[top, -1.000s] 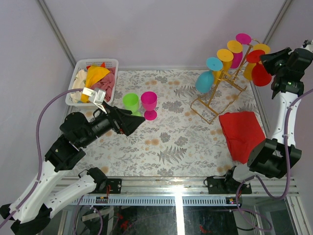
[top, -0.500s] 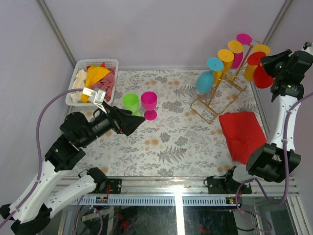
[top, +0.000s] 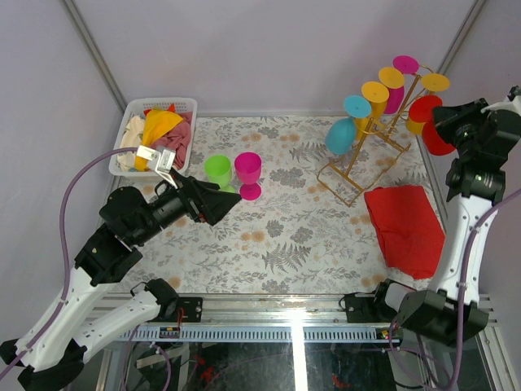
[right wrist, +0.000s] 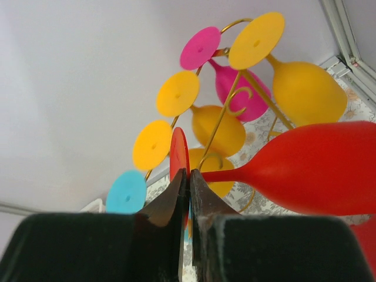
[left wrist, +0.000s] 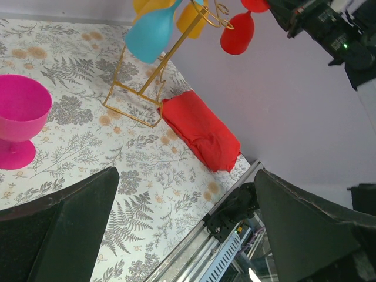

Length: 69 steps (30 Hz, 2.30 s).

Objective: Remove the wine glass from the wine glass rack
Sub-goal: Pick up the wine glass from the wine rack, then place the wine glass at the center of the board.

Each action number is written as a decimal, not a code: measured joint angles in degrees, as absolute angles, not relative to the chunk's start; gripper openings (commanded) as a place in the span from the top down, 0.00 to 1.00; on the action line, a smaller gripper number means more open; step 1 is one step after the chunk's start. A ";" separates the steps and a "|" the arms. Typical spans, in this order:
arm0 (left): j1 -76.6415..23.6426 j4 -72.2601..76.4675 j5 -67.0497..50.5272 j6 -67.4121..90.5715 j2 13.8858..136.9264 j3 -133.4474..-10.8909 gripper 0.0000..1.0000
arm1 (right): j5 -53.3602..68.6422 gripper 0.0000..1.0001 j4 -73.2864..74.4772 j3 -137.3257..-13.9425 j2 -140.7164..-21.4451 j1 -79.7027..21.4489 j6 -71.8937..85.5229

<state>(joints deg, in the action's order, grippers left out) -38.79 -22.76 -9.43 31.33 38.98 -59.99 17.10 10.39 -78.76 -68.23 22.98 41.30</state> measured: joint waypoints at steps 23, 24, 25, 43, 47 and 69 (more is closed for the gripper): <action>-38.79 -21.37 -4.86 34.30 38.24 -57.25 0.00 | 38.37 1.00 17.30 -72.79 -40.88 22.98 41.15; -38.79 -21.37 -4.86 34.35 38.24 -57.21 0.00 | 40.38 1.00 17.04 -73.32 -41.43 22.98 41.25; -38.79 -21.37 -4.86 34.37 38.24 -57.17 0.00 | 42.63 1.00 16.34 -73.56 -41.78 22.98 41.60; -38.79 -18.33 -5.21 36.10 38.39 -56.29 0.00 | 72.36 1.00 -8.80 -70.81 -41.80 17.43 56.69; -38.79 -17.26 -5.87 36.62 38.89 -56.03 0.00 | 75.48 1.00 -10.24 -70.50 -42.59 15.20 57.98; -38.79 -6.39 -21.37 42.70 47.83 -55.44 0.11 | 60.16 1.00 17.65 -69.58 -56.95 -20.82 32.84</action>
